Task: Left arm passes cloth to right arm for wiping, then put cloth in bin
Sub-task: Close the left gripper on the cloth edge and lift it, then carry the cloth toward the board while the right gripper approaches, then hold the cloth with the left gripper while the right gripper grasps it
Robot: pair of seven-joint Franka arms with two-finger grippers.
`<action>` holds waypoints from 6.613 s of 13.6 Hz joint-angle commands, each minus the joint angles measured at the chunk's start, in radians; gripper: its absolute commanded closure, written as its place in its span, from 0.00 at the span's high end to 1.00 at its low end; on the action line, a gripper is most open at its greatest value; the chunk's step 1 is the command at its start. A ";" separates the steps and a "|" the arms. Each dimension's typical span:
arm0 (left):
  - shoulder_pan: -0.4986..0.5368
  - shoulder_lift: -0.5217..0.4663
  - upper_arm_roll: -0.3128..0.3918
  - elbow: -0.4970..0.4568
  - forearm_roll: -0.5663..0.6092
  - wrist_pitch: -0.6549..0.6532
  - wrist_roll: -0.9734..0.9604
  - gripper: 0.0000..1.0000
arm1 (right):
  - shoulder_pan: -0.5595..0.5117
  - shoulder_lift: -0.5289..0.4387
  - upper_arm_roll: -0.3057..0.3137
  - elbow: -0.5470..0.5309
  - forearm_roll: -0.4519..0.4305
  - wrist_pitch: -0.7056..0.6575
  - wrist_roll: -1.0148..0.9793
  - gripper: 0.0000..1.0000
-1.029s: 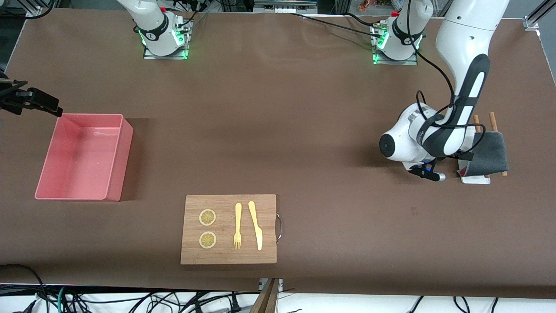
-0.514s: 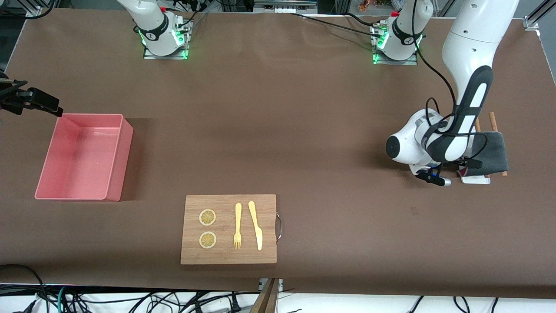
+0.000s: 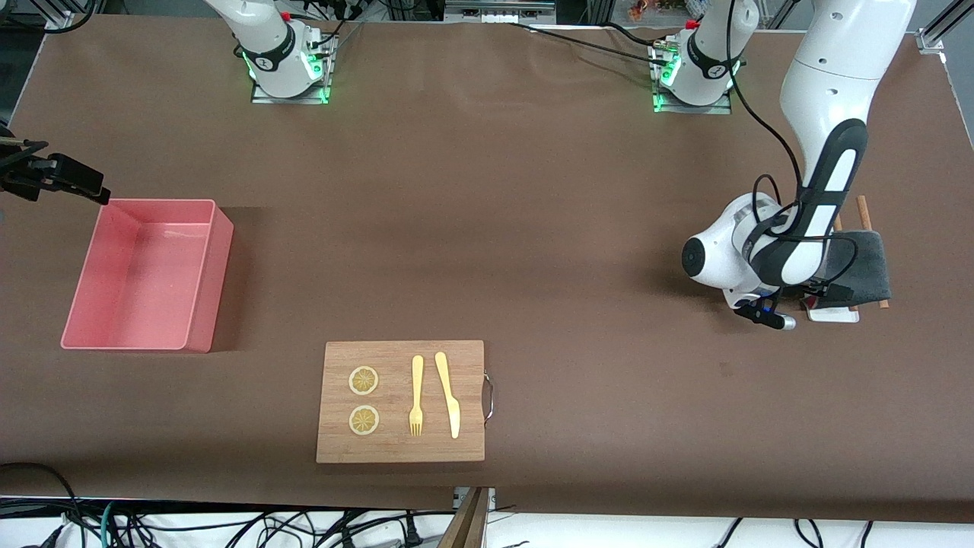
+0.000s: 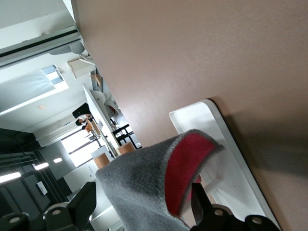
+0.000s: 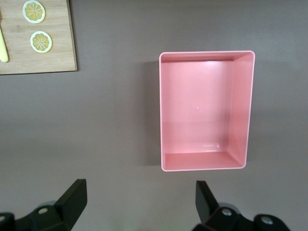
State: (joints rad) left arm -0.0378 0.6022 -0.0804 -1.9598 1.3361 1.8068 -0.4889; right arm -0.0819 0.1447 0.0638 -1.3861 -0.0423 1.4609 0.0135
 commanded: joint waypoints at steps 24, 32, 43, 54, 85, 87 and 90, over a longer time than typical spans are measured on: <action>-0.115 -0.039 -0.027 0.470 -0.574 -0.306 0.459 0.00 | 0.004 0.027 0.011 -0.051 0.013 0.039 -0.021 1.00; -0.145 -0.039 -0.032 0.780 -1.240 -0.465 0.325 0.00 | 0.031 0.131 0.019 -0.050 0.263 0.084 0.441 1.00; -0.352 -0.016 -0.025 0.878 -1.770 -0.191 -0.569 0.00 | 0.188 0.277 0.135 -0.050 0.315 0.449 1.009 1.00; -0.524 0.056 -0.025 0.863 -2.069 0.379 -0.757 0.00 | 0.254 0.437 0.180 -0.053 0.315 0.584 1.165 1.00; -0.527 0.064 -0.024 0.865 -2.220 0.424 -0.812 0.00 | 0.252 0.474 0.248 -0.093 0.317 0.352 1.139 0.00; -0.525 0.062 -0.024 0.865 -2.220 0.424 -0.813 0.00 | 0.246 0.466 0.238 -0.085 0.315 0.352 1.145 0.46; -0.525 0.062 -0.024 0.865 -2.220 0.424 -0.813 0.00 | 0.237 0.464 0.199 -0.013 0.315 0.352 1.139 0.99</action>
State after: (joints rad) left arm -0.5593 0.6657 -0.1114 -1.1075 -0.8553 2.2291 -1.2929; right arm 0.1677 0.6284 0.2764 -1.4230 0.2602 1.8318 1.1631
